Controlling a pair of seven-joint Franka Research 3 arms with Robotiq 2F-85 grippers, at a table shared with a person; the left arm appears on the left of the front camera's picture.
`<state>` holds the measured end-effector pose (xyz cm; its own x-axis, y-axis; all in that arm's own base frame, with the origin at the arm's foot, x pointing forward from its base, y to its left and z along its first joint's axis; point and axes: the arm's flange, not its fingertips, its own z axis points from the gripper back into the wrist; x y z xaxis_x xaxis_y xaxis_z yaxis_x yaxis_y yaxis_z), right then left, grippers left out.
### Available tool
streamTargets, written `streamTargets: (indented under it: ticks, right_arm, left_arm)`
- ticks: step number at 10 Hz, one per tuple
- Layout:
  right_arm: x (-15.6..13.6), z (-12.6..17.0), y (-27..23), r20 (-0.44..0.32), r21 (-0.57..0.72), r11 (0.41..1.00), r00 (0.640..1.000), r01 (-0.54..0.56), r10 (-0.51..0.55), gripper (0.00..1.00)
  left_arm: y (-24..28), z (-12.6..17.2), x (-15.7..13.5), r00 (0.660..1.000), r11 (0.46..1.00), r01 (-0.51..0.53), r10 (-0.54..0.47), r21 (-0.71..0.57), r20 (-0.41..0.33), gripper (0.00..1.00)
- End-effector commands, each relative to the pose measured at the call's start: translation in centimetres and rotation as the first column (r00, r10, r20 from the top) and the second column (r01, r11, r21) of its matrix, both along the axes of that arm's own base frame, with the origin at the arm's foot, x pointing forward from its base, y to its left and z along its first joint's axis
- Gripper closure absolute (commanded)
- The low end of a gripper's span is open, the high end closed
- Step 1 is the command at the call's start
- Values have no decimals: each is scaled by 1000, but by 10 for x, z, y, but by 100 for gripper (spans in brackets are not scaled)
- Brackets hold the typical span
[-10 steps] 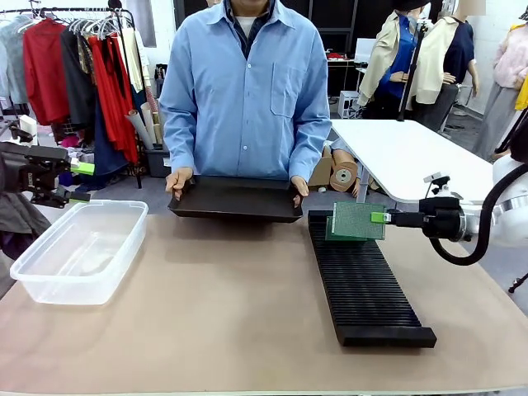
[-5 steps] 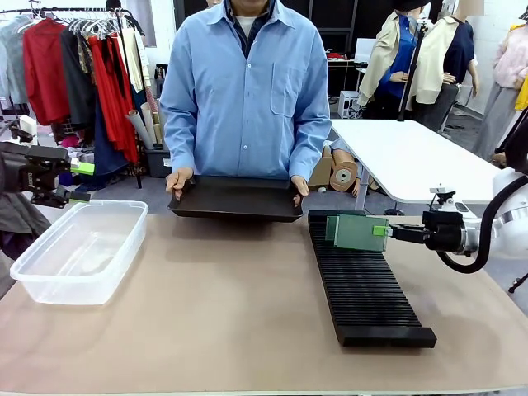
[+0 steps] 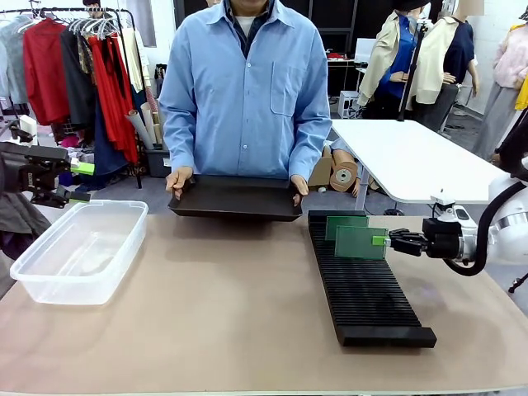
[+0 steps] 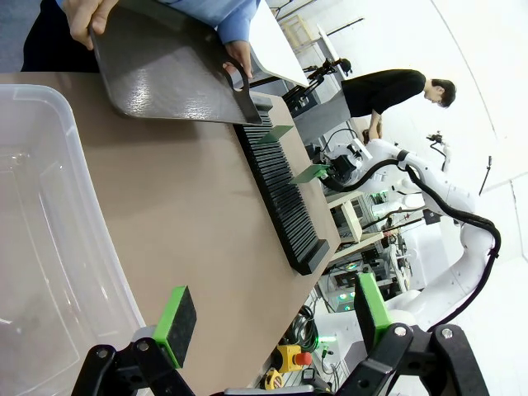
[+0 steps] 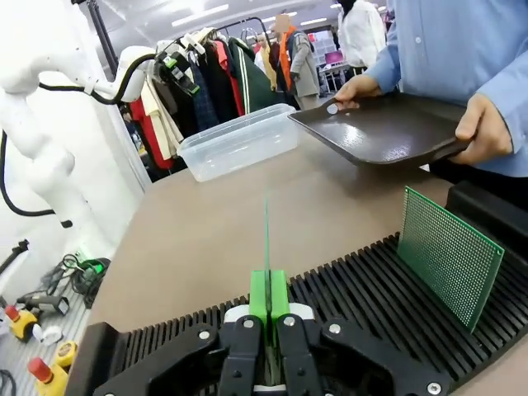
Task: Sort PCBs into racks and boxes based on the side picked up.
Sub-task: If the short side of the Blank PCB is picked up, insert it into the PCB Rack ; if the long side is picked up, place it in the Organizing box.
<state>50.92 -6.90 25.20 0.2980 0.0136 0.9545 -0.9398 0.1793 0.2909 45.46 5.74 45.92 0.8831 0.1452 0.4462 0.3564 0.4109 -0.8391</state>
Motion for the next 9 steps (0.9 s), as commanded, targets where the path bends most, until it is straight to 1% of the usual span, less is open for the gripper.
streamTargets:
  ticks: [1,3,9]
  right_arm:
    - [-5,-6,8,87,5,1000,996,9,-9,100]
    - [-9,-8,9,138,5,1000,990,13,-14,100]
    - [-7,-26,11,142,-26,999,990,20,-17,100]
  left_arm:
    - [0,1,-1,1000,1000,2,-2,-3,3,0]
    - [0,1,-1,1000,1000,2,-2,-3,3,0]
    - [0,1,-1,1000,1000,2,-2,-3,3,0]
